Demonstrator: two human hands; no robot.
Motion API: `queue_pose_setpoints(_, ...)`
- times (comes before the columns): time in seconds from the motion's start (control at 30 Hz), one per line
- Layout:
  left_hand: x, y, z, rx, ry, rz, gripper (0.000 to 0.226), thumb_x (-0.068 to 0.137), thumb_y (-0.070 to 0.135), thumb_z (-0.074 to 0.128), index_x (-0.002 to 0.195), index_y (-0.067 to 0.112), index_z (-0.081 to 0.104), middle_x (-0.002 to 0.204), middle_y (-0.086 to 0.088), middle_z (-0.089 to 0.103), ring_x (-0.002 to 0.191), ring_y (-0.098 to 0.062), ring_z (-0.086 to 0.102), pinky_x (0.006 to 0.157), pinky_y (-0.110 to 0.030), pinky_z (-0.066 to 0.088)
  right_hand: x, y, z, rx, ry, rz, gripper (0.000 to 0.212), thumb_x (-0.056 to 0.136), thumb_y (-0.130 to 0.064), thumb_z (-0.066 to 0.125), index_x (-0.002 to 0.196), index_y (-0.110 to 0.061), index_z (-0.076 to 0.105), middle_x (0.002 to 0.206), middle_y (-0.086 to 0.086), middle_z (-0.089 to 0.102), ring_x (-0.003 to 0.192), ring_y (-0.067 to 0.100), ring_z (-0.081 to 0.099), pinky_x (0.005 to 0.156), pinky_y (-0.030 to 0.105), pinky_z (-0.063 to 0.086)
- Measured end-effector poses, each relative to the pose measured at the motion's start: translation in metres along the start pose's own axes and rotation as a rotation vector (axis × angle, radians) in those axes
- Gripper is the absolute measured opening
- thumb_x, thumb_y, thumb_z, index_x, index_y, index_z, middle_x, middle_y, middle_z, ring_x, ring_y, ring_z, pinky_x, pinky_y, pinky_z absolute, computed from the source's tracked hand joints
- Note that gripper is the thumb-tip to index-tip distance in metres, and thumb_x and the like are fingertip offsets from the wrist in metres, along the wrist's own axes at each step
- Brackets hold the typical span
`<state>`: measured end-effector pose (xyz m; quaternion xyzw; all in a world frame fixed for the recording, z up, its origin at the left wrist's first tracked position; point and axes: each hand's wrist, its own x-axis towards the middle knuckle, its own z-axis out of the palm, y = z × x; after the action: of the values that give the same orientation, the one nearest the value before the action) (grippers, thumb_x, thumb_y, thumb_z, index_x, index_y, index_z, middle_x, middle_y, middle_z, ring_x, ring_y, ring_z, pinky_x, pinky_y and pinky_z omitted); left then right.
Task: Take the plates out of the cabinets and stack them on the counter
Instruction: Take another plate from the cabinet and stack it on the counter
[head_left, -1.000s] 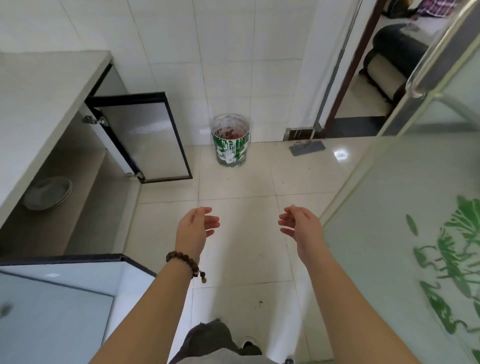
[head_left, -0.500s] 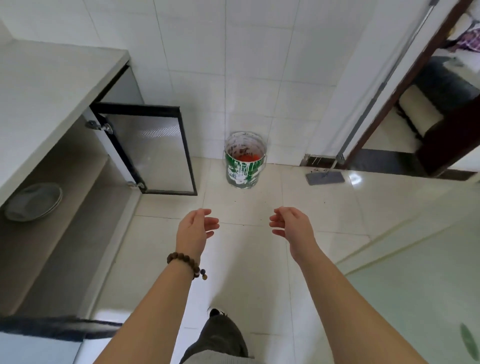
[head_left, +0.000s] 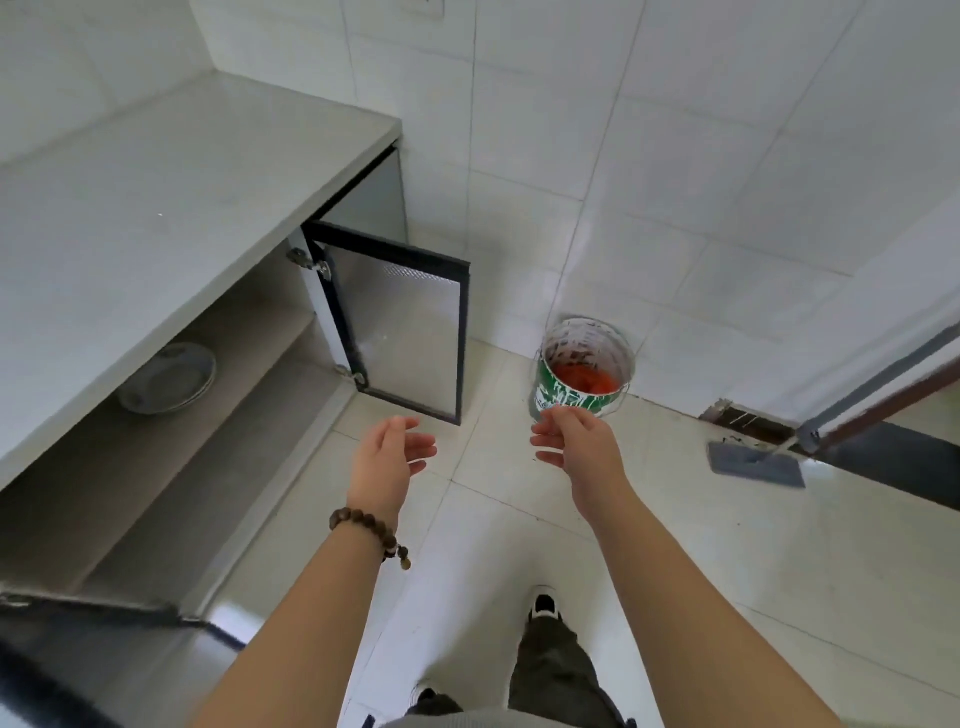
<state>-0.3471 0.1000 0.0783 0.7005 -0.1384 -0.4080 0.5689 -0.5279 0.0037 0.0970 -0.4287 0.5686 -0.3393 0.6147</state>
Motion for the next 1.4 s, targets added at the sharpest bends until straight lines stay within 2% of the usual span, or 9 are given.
queue_pose_setpoints(0.13, 0.034, 0.009, 0.001, -0.037, 0.138, -0.004, 0.030, 0.102, 0.028, 0.035, 0.100, 0.015, 0.062, 0.088, -0.008, 0.071, 0.085, -0.021, 0.068, 0.078, -0.032, 0.054, 0.056, -0.018, 0.031, -0.039, -0.118, 0.027, 0.013, 0.091, -0.012, 0.052, 0.093, -0.005, 0.063, 0.077, 0.008, 0.065, 0.069, 0.018, 0.063, 0.067, 0.033, 0.053)
queue_pose_setpoints(0.3, 0.070, 0.025, 0.011, -0.106, 0.330, 0.006, 0.033, 0.102, 0.030, 0.035, 0.101, 0.014, 0.064, 0.088, -0.007, 0.071, 0.083, -0.018, 0.069, 0.075, -0.031, 0.054, 0.120, -0.045, 0.070, -0.145, -0.301, 0.033, 0.011, 0.089, -0.012, 0.054, 0.081, -0.010, 0.062, 0.072, 0.007, 0.065, 0.070, 0.018, 0.063, 0.069, 0.033, 0.054)
queue_pose_setpoints(0.4, 0.083, 0.034, 0.017, -0.167, 0.451, 0.008, 0.030, 0.101, 0.031, 0.037, 0.100, 0.017, 0.063, 0.088, -0.006, 0.071, 0.083, -0.016, 0.069, 0.076, -0.031, 0.055, 0.152, -0.063, 0.097, -0.209, -0.437, 0.040, 0.010, 0.089, -0.014, 0.055, 0.086, -0.010, 0.063, 0.075, 0.005, 0.067, 0.069, 0.016, 0.064, 0.067, 0.029, 0.055)
queue_pose_setpoints(0.57, 0.088, 0.038, 0.010, -0.262, 0.633, 0.007, 0.031, 0.101, 0.030, 0.038, 0.101, 0.014, 0.064, 0.087, -0.007, 0.072, 0.082, -0.018, 0.070, 0.074, -0.031, 0.054, 0.177, -0.076, 0.138, -0.332, -0.646, -0.015, 0.014, 0.091, -0.019, 0.053, 0.084, -0.015, 0.064, 0.078, 0.004, 0.068, 0.075, 0.018, 0.066, 0.071, 0.032, 0.055)
queue_pose_setpoints(0.73, 0.090, 0.032, -0.009, -0.323, 0.785, -0.013, 0.030, 0.100, 0.031, 0.039, 0.099, 0.016, 0.065, 0.082, -0.005, 0.073, 0.080, -0.018, 0.070, 0.073, -0.030, 0.054, 0.188, -0.068, 0.174, -0.386, -0.782, -0.002, 0.014, 0.093, -0.019, 0.052, 0.087, -0.014, 0.065, 0.078, 0.004, 0.069, 0.073, 0.017, 0.067, 0.070, 0.033, 0.057)
queue_pose_setpoints(1.1, 0.121, 0.017, -0.062, -0.404, 0.930, -0.048, 0.030, 0.100, 0.030, 0.039, 0.098, 0.016, 0.066, 0.081, -0.005, 0.074, 0.080, -0.020, 0.071, 0.072, -0.031, 0.052, 0.186, -0.048, 0.271, -0.432, -0.924, 0.037, 0.018, 0.093, -0.012, 0.051, 0.082, -0.013, 0.064, 0.073, 0.005, 0.066, 0.062, 0.014, 0.063, 0.050, 0.020, 0.051)
queue_pose_setpoints(1.4, 0.183, 0.031, -0.139, -0.465, 0.964, -0.056, 0.029, 0.100, 0.029, 0.040, 0.099, 0.015, 0.066, 0.084, -0.008, 0.073, 0.081, -0.020, 0.071, 0.073, -0.030, 0.054, 0.194, -0.047, 0.381, -0.535, -0.961, 0.010, 0.018, 0.095, -0.015, 0.049, 0.090, -0.011, 0.065, 0.083, 0.009, 0.068, 0.069, 0.015, 0.065, 0.065, 0.030, 0.054)
